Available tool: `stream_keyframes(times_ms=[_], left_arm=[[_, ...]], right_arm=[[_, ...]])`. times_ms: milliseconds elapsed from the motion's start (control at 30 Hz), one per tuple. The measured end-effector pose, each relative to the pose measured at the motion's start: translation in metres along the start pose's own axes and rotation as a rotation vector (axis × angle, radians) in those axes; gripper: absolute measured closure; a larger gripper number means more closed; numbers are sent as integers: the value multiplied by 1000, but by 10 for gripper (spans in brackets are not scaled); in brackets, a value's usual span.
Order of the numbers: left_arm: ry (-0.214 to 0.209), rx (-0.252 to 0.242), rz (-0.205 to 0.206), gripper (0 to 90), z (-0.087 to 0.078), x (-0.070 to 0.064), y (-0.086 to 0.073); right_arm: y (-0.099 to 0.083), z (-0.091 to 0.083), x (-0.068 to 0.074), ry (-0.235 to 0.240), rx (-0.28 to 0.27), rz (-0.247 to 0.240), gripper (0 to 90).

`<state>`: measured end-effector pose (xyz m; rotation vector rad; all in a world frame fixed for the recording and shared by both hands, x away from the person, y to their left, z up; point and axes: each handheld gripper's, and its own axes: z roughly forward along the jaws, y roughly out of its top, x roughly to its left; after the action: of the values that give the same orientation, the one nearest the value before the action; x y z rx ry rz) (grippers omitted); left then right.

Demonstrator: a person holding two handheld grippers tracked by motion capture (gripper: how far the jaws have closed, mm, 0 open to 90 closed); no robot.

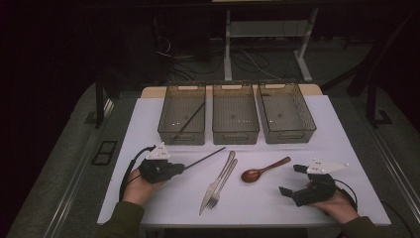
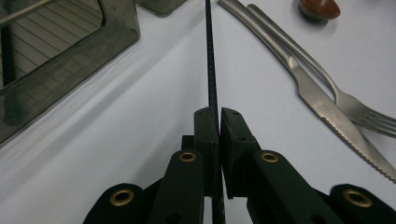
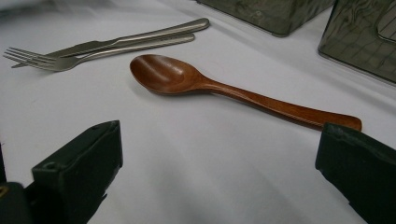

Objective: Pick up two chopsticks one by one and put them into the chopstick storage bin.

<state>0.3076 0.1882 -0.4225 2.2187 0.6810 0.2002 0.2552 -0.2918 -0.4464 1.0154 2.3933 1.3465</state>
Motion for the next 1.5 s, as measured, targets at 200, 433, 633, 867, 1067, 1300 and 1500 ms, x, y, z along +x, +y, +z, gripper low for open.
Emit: stream_keyframes(times_ms=[200, 433, 633, 867, 1067, 1300, 1500], left_arm=[[8, -18, -9, 846, -9, -1, 5], [7, -46, -6, 846, -23, -4, 13], [14, -61, -21, 846, -31, -4, 20], [17, -73, -67, 846, -37, 0, 29], [37, -87, -68, 846, -44, 6, 41], [58, -80, -79, 846, -46, 18, 54], [78, -76, -85, 846, -44, 27, 64]], right_arm=[[0, 0, 0, 0, 0, 1, 2], [0, 0, 0, 1, 2, 1, 2], [0, 0, 0, 0, 3, 0, 2], [0, 1, 0, -1, 4, 4, 2], [-1, 1, 0, -4, 3, 9, 1], [-1, 1, 0, -5, 3, 12, 2], [-1, 0, -1, -5, 4, 7, 2]])
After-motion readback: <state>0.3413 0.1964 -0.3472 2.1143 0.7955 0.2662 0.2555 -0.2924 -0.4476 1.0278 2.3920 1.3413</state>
